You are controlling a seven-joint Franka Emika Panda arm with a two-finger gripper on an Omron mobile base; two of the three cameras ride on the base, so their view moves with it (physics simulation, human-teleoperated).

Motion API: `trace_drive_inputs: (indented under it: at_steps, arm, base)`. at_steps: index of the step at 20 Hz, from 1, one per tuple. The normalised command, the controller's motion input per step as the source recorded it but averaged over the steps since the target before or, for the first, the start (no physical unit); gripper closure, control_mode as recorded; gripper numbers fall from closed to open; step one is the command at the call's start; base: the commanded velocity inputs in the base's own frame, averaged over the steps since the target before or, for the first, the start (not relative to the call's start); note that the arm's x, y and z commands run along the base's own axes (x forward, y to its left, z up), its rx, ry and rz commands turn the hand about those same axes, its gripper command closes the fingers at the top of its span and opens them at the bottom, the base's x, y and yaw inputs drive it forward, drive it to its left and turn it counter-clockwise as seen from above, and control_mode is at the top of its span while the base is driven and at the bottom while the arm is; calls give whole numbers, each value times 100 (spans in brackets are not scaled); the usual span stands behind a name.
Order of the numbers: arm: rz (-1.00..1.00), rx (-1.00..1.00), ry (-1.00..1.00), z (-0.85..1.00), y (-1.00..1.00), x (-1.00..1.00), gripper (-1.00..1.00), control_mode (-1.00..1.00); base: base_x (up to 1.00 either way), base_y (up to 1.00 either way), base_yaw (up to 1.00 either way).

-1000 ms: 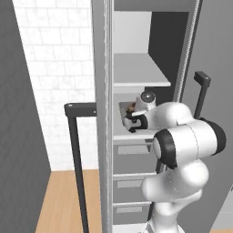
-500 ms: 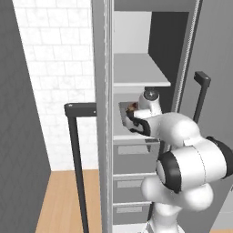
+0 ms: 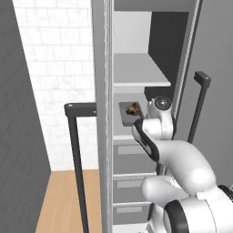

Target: Take the meat container that has the steak and place it on the second highest rack of the freezer. Then take the vegetable container that has the sweet potato and tomato and place it on the highest rack of the freezer.

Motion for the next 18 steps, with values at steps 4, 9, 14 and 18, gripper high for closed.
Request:
trace_drive_inputs:
  at_steps: [4,9,14,18]
  arm:
    - [5,-3,12,64,0,-27,-100,-100]
    - [14,-3,15,68,0,-35,-100,-100]
    - [26,-6,8,31,4,-54,-100,-100]
    - [19,-9,5,35,16,-61,-100,-100]
  base:
    - [0,0,0]
    - [0,0,0]
    - [0,0,0]
    - [0,0,0]
